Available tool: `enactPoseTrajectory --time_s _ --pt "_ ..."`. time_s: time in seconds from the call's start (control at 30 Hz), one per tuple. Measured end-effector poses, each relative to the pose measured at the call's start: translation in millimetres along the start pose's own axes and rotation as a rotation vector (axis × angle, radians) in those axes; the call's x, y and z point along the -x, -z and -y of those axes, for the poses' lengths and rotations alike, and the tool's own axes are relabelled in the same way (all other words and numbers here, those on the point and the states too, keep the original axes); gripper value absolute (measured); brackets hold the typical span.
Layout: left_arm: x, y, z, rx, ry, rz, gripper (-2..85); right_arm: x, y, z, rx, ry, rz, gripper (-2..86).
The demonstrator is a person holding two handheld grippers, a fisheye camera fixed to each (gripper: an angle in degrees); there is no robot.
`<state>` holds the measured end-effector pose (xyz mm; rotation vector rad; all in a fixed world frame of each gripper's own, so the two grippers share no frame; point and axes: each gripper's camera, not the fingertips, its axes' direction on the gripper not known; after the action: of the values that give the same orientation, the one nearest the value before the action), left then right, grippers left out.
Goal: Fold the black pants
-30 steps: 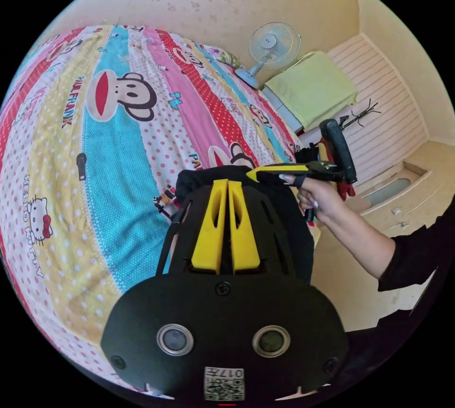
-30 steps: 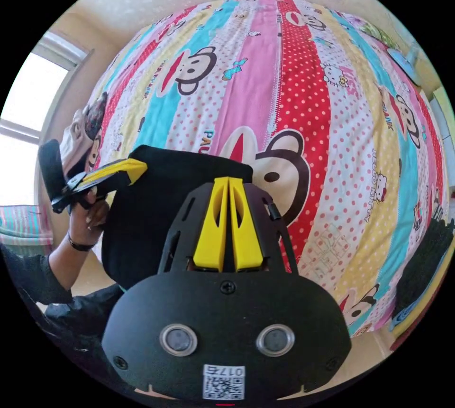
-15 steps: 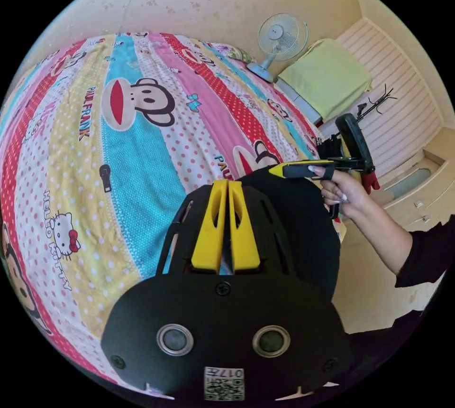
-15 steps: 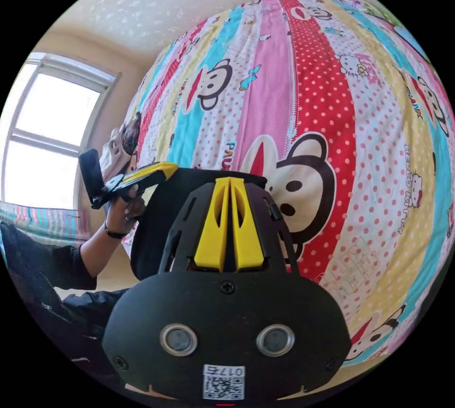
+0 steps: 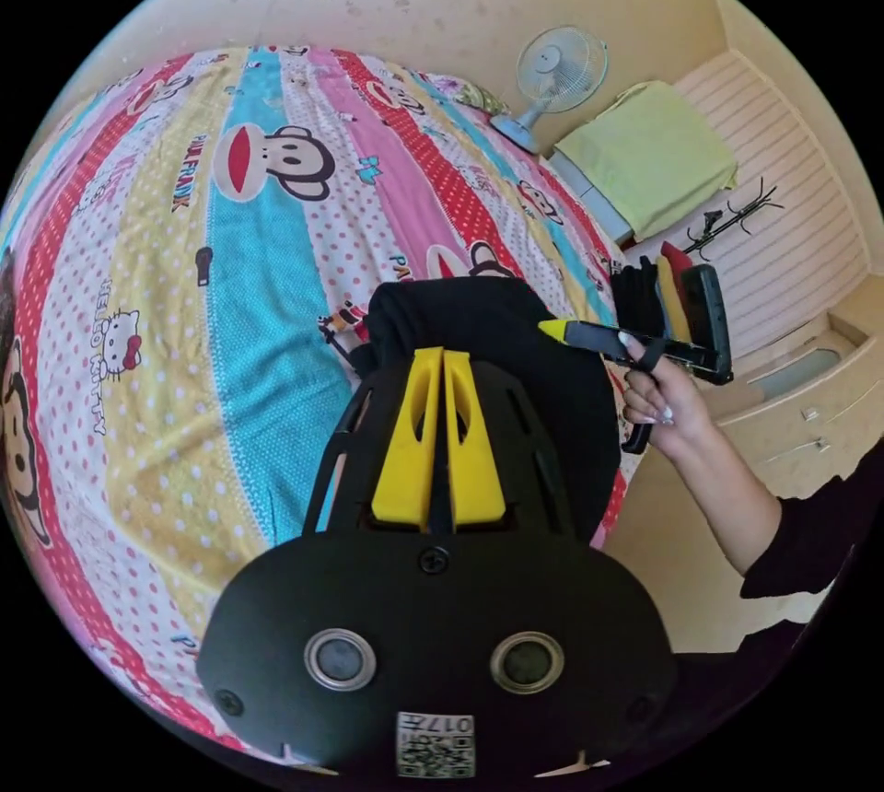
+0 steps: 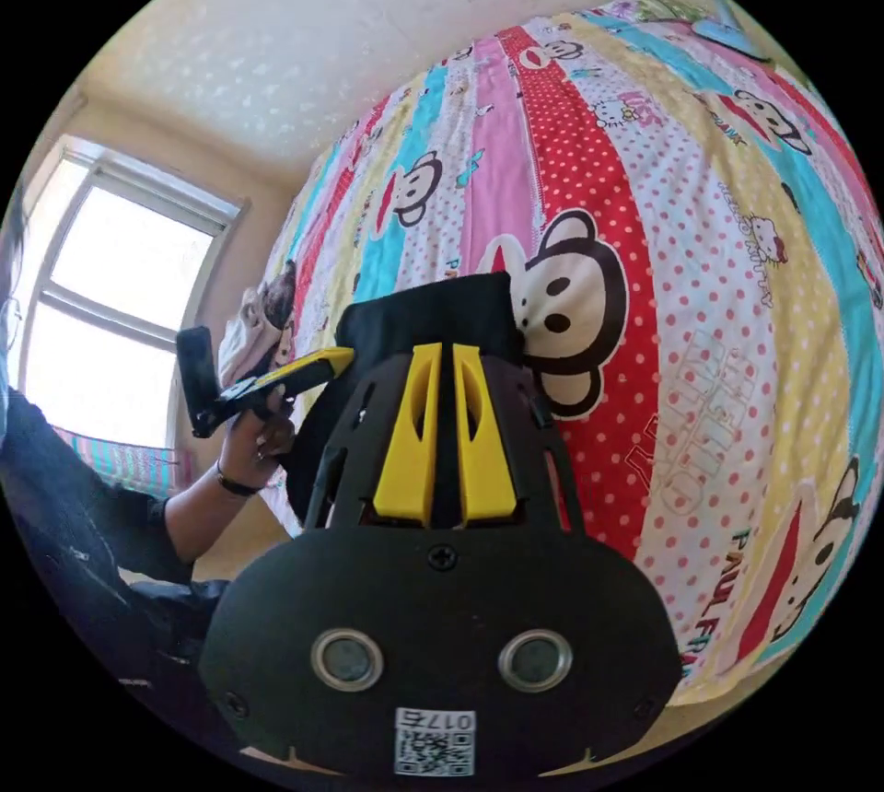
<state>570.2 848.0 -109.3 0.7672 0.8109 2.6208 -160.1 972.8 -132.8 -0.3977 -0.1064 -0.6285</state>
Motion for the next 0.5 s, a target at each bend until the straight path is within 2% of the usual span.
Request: enactPoseTrajectory --time_s 0.1,0.17,0.23,0.3,0.4,0.5 --pt "17 19 2 -0.046 0.018 -0.146 2.2 -30 43 -60 -0.186 -0.166 0.199 10.5" --pt "27 34 5 -0.075 0.043 -0.261 5.1 -48 55 -108 -0.217 -0.316 0.25 14.0" --pt "18 57 14 -0.127 -0.042 -0.31 7.6 -60 61 -161 -0.26 -0.461 0.273 16.1" --pt "1 65 26 -0.103 -0.136 -0.272 8.6 -75 57 -220 -0.308 -0.6 0.35 18.0" --pt "-28 58 44 -0.043 -0.287 -0.15 11.3 -96 35 -252 -0.368 -0.674 0.461 21.0" --pt "-30 40 61 0.041 -0.235 0.022 12.7 -112 10 -248 -0.414 -0.669 0.532 22.7"
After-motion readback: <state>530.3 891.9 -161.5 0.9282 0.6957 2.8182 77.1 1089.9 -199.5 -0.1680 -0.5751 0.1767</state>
